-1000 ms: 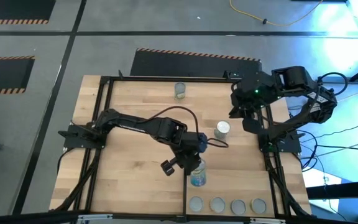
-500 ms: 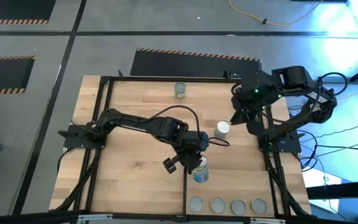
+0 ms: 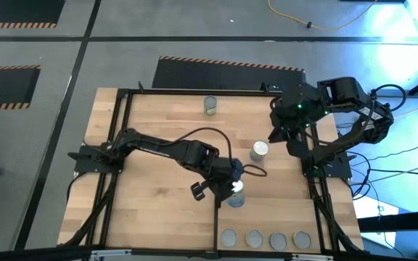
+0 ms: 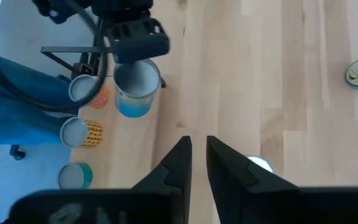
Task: Pick and place cans onto a shelf
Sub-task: Put the left canned cherries on the shelf
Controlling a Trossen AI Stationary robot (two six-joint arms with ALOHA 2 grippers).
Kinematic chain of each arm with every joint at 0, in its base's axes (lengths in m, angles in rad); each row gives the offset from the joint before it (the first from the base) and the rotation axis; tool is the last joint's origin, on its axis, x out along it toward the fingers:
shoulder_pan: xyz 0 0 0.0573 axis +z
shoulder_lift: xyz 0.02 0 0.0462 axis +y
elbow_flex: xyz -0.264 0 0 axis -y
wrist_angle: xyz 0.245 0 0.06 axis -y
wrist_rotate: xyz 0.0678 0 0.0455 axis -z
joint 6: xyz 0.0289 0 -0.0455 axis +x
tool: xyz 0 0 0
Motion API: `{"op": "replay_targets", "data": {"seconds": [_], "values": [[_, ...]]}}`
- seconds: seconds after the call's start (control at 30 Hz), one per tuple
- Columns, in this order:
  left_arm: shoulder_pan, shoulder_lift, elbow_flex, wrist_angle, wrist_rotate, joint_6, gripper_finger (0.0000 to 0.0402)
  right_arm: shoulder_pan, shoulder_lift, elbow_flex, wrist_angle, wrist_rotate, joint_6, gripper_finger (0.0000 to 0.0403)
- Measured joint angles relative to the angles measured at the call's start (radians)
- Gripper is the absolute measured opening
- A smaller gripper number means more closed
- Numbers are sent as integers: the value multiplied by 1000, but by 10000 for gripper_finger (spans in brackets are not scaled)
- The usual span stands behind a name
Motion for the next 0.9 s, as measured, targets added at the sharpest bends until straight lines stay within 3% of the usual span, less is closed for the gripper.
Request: {"op": "replay_targets", "data": {"seconds": [0.3, 0.9], "values": [[-54, 15, 1, -24, -191, 144, 0, 0, 0, 0, 0, 33, 34, 52], [-129, 69, -11, -27, -202, 191, 0, 0, 0, 0, 0, 35, 83, 52]]}}
